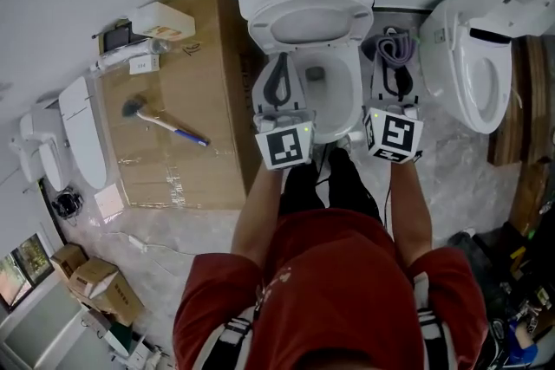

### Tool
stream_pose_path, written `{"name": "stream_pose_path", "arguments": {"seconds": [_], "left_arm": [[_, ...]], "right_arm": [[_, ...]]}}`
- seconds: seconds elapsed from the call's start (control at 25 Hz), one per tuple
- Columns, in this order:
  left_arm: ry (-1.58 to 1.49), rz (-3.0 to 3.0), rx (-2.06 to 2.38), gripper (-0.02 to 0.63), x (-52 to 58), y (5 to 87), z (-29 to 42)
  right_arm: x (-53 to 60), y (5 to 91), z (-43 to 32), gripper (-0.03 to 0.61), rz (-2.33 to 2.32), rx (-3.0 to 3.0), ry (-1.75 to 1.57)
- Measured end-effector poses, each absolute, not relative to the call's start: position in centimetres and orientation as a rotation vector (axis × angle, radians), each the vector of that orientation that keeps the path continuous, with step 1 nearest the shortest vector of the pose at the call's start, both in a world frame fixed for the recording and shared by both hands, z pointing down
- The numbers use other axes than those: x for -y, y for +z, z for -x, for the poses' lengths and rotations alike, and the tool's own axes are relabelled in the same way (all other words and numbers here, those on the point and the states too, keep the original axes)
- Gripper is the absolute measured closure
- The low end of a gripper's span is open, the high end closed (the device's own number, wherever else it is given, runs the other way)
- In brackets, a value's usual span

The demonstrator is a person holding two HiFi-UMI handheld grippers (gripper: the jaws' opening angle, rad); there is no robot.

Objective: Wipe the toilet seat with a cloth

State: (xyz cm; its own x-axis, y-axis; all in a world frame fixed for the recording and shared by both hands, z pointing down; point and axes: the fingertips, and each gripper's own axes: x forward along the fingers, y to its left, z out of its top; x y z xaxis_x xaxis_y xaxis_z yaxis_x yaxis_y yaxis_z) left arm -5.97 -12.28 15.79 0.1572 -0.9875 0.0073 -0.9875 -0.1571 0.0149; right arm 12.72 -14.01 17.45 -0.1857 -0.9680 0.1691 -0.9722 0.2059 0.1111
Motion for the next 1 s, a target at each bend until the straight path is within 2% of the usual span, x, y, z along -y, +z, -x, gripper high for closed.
{"name": "stream_pose_path", "arguments": {"seconds": [0.16,0.36,0.44,0.64,1.0], "left_arm": [[0.074,-2.457,2.03,0.6,13.1,15.3,5.4],[0.465,-2.588,1.891,0.597,15.4,17.4,3.4],[0.6,-2.621,1.848,0.533,16.4,18.4,2.6],[0.922,-2.666,1.769,0.472,19.6,20.3,1.6],[1.482,-2.699,1.587,0.453,25.1,24.0,0.7]], "right_arm": [[13.5,17.4,-13.1,0.491,-1.853,2.268,0.044],[13.4,16.8,-13.7,0.491,-1.853,2.276,0.05],[13.3,16.4,-14.1,0.491,-1.858,2.28,0.047],[13.0,15.9,-14.8,0.491,-1.847,2.287,0.035],[12.2,16.5,-16.9,0.491,-1.861,2.252,0.049]]}}
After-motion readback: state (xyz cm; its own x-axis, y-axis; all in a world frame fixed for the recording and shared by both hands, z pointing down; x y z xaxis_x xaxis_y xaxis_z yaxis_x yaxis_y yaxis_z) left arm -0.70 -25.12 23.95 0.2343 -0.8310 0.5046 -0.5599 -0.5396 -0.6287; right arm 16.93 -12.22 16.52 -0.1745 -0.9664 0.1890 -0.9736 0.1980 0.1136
